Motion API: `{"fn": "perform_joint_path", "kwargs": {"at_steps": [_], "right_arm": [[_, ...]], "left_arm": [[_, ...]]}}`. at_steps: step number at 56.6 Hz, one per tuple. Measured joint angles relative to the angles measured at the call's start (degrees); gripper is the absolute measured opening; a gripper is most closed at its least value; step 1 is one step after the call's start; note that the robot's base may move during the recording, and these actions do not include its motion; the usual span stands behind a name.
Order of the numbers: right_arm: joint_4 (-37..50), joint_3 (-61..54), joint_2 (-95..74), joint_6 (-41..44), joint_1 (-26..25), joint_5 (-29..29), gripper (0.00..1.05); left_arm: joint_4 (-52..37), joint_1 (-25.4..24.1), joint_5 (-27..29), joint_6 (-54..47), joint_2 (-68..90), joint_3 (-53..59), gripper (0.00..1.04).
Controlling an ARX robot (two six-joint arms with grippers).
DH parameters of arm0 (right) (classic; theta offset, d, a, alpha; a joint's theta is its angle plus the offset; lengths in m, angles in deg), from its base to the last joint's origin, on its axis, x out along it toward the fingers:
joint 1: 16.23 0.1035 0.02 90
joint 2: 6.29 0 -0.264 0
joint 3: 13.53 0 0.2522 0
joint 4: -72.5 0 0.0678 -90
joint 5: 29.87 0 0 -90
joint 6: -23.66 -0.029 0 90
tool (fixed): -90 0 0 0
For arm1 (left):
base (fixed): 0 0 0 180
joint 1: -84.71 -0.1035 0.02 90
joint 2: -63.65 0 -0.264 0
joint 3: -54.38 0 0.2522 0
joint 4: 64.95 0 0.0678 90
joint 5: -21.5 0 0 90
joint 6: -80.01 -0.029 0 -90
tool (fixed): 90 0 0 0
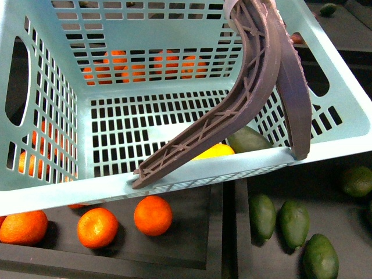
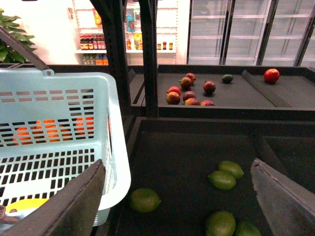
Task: Pick mango and avocado into basket
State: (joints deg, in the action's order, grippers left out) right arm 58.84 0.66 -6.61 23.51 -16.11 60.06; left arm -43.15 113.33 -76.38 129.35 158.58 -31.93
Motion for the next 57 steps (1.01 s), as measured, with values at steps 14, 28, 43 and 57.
{"fn": "perform_joint_path", "kwargs": {"at_steps": [14,28,43,57], "right_arm": [[0.00,0.00,0.00,-0.04,0.00,0.00,0.97],[-0.17,0.00,0.02,-0.04,0.02,-0.26,0.97],[-0.24,0.02,0.09,-0.02,0.02,-0.04,0.97],[-0.26,0.02,0.09,-0.02,0.00,-0.02,0.97]], "left_arm": [[0.00,0.00,-0.02,0.02,0.00,0.00,0.06],[-0.02,0.44,-0.04,-0.04,0.02,0.00,0.06],[-0.02,0.68,-1.03,0.57,0.02,0.00,0.06],[0.02,0.24,0.24,0.13,0.02,0.00,0.06]]}}
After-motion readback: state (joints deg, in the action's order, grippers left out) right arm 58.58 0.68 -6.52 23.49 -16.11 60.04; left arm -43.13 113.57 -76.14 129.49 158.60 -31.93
